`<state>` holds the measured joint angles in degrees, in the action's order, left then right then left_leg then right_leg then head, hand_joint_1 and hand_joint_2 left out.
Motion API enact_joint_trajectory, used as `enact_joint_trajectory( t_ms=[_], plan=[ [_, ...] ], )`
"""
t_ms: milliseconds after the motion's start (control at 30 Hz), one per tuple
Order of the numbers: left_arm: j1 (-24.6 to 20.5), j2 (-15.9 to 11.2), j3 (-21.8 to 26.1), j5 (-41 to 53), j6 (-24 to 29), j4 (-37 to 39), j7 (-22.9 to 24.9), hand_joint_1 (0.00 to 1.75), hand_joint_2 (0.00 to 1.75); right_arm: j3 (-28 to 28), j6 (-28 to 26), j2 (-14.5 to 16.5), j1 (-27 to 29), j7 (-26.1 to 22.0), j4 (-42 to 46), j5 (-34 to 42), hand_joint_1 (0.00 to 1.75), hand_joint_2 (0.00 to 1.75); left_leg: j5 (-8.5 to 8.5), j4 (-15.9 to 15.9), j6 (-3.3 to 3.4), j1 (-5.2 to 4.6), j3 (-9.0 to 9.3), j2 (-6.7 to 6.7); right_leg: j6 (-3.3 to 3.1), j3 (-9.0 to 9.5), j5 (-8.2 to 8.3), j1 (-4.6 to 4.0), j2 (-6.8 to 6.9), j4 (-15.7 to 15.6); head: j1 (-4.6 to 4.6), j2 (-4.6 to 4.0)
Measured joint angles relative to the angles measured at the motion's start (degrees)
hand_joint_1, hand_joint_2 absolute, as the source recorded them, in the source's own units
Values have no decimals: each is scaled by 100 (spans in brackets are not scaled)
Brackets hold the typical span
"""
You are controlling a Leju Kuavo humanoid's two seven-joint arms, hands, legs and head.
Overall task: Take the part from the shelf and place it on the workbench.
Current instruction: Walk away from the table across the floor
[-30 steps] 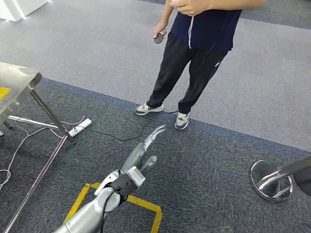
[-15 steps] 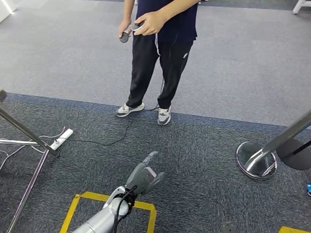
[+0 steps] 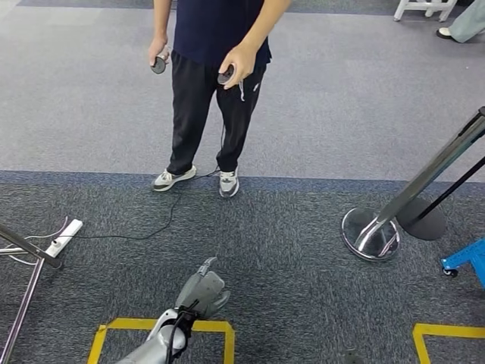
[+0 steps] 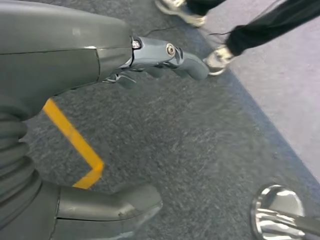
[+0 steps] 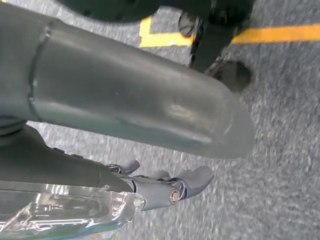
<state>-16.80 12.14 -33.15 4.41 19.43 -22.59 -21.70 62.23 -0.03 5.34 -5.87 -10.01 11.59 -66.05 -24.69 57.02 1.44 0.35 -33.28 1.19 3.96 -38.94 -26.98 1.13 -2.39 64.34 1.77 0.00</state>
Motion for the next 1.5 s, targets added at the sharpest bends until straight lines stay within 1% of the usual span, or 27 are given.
enact_joint_trajectory(
  t_ms=[67, 100, 133, 167, 233, 300, 367, 433, 500, 567, 600, 633, 700, 767, 833, 900, 967, 1033, 1100, 1133, 1200, 1267, 1300, 1333, 1400, 1467, 1500],
  plan=[
    [48, -63, 123, -64, 110, 81, 89, 0, 175, 0, -7, 16, -16, -9, -3, 27, 0, 0, -11, 1, 28, -33, -1, -140, 11, -353, -344, -4, 169, 777, 10, 0],
    [75, -104, 187, -93, 174, 120, 138, 0, 175, 1, -13, 20, -8, -13, -3, 45, 0, 0, -16, 2, 33, -45, 0, -207, 11, -435, -401, -4, 193, 984, 9, 0],
    [99, -148, 251, -120, 248, 156, 192, 0, 175, 1, -17, 21, 7, -14, -3, 62, 0, 0, -21, 3, 34, -51, 3, -266, 6, -400, -350, -5, 207, 960, 10, 0],
    [119, -193, 315, -146, 321, 191, 242, 0, 175, 2, -22, 21, 20, -17, -3, 81, 0, 0, -27, 3, 29, -54, 9, -316, -1, -247, -213, -6, 235, 709, 10, 0],
    [158, -297, 453, -226, 453, 253, 327, 0, 175, 4, -34, 23, 22, -32, -3, 117, 0, 0, -51, 10, -7, -73, 33, -411, -28, 225, 80, -26, 420, -95, 11, 0],
    [213, -421, 613, -346, 541, 322, 406, 0, 175, 4, -50, 29, 10, -53, -3, 150, 0, 0, -71, 22, -64, -100, 56, -499, -88, 494, 189, -58, 532, -552, 3, 0],
    [288, -539, 786, -483, 578, 386, 494, 0, 175, 6, -64, 33, 32, -63, -3, 178, 0, 0, -68, 17, -124, -96, 73, -583, -162, 499, 199, -81, 440, -585, -6, 0],
    [371, -655, 969, -609, 591, 439, 584, 0, 175, 10, -75, 36, 77, -65, -3, 203, 0, 0, -147, 90, -200, -65, 52, -506, -231, 497, 227, -71, 340, -607, -9, 0],
    [465, -773, 1149, -730, 602, 509, 676, 0, 175, 19, -88, 38, 89, -69, -3, 225, 0, 0, -433, 555, -262, -42, -154, -295, -293, 500, 250, -45, 235, -631, -20, 0],
    [583, -880, 1321, -864, 589, 589, 783, 0, 175, 30, -95, 40, 85, -78, -3, 240, 0, 0, -772, 1319, -286, -34, -522, -191, -321, 492, 253, -42, 109, -632, -25, 0],
    [646, -924, 1407, -929, 566, 625, 840, 0, 175, 34, -95, 40, 90, -81, -3, 245, 0, 0, -838, 1578, -292, -32, -656, -180, -325, 490, 254, -43, 38, -632, -26, 0],
    [701, -966, 1490, -987, 529, 654, 908, 0, 175, 38, -94, 42, 98, -83, -4, 247, 0, 0, -796, 1644, -293, -28, -701, -174, -322, 490, 256, -42, -32, -632, -25, 0],
    [779, -1034, 1636, -1081, 404, 706, 1105, 0, 175, 43, -85, 52, 105, -84, -5, 246, 0, 0, -457, 1144, -296, -5, -464, -117, -301, 490, 268, -30, -166, -631, -26, 0],
    [834, -1086, 1765, -1198, 238, 769, 1382, 0, 175, 43, -75, 62, 84, -83, -5, 234, 0, 0, -172, 390, -305, 48, -76, 127, -248, 470, 275, -29, -292, -610, -27, 0],
    [913, -1113, 1892, -1305, 126, 834, 1646, 0, 175, 42, -72, 65, 56, -79, -5, 221, 0, 0, -120, 59, -272, 63, 93, 281, -175, 434, 290, -26, -404, -605, -34, 0],
    [1008, -1122, 1987, -1345, 92, 881, 1882, 0, 175, 42, -69, 69, 61, -70, -5, 219, 0, 0, -105, 28, -185, 44, 100, 187, -103, 385, 313, -1, -477, -632, -40, 0],
    [1100, -1132, 2036, -1344, 15, 923, 2124, 0, 175, 42, -63, 78, 66, -62, -5, 221, 0, 0, -81, 1, -91, 38, 106, 73, -63, 264, 179, -10, -270, -438, -14, 0],
    [1212, -1143, 2053, -1316, -185, 980, 2414, 0, 175, 41, -41, 95, 31, -49, -8, 217, 0, 0, -82, -9, -30, 10, 108, -62, -56, -42, -189, -32, 63, 243, 10, 0],
    [1324, -1142, 2056, -1287, -458, 1040, 2747, 0, 175, 39, -19, 108, 1, -13, -11, 198, 0, 0, -91, -6, -12, -23, 108, -207, -57, -350, -472, -33, 185, 938, 7, 0],
    [1364, -1135, 2056, -1279, -585, 1062, 2878, 0, 175, 39, -14, 110, 0, 9, -12, 188, 0, 0, -95, -5, -8, -33, 109, -267, -63, -376, -470, -36, 199, 1028, 8, 0],
    [1402, -1117, 2056, -1280, -823, 1086, 3037, 0, 175, 39, -10, 111, 1, 44, -12, 178, 0, 0, -105, -4, -16, -38, 120, -365, -89, -74, -196, -48, 264, 530, 9, 0],
    [1410, -1105, 2056, -1281, -1018, 1093, 3112, 0, 175, 38, -8, 117, -27, 68, -12, 175, 0, 0, -128, 4, -52, -57, 147, -447, -126, 376, 60, -74, 493, -258, 6, 0],
    [1412, -1103, 2056, -1281, -1079, 1098, 3137, 0, 175, 37, -8, 122, -46, 78, -13, 174, 0, 0, -140, 8, -78, -69, 161, -485, -148, 510, 109, -89, 568, -483, 1, 0],
    [1412, -1101, 2056, -1281, -1113, 1102, 3157, 0, 175, 35, -8, 128, -61, 87, -13, 174, 0, 0, -146, 9, -107, -78, 172, -524, -172, 554, 110, -105, 598, -568, -3, 0],
    [1411, -1094, 2056, -1280, -1136, 1107, 3184, 0, 175, 34, -8, 134, -67, 102, -14, 176, 0, 0, -154, -2, -173, -69, 192, -599, -239, 548, 138, -114, 475, -579, -7, 0],
    [1410, -1089, 2056, -1278, -1116, 1108, 3203, 0, 175, 34, -10, 144, -59, 113, -15, 179, 0, 0, -282, 133, -243, -46, 151, -495, -313, 556, 175, -93, 368, -609, -15, 0],
    [1413, -1087, 2056, -1275, -1105, 1111, 3208, 0, 175, 34, -11, 149, -61, 117, -16, 180, 0, 0, -429, 356, -270, -36, 58, -391, -343, 567, 192, -75, 315, -622, -20, 0]
  ],
)
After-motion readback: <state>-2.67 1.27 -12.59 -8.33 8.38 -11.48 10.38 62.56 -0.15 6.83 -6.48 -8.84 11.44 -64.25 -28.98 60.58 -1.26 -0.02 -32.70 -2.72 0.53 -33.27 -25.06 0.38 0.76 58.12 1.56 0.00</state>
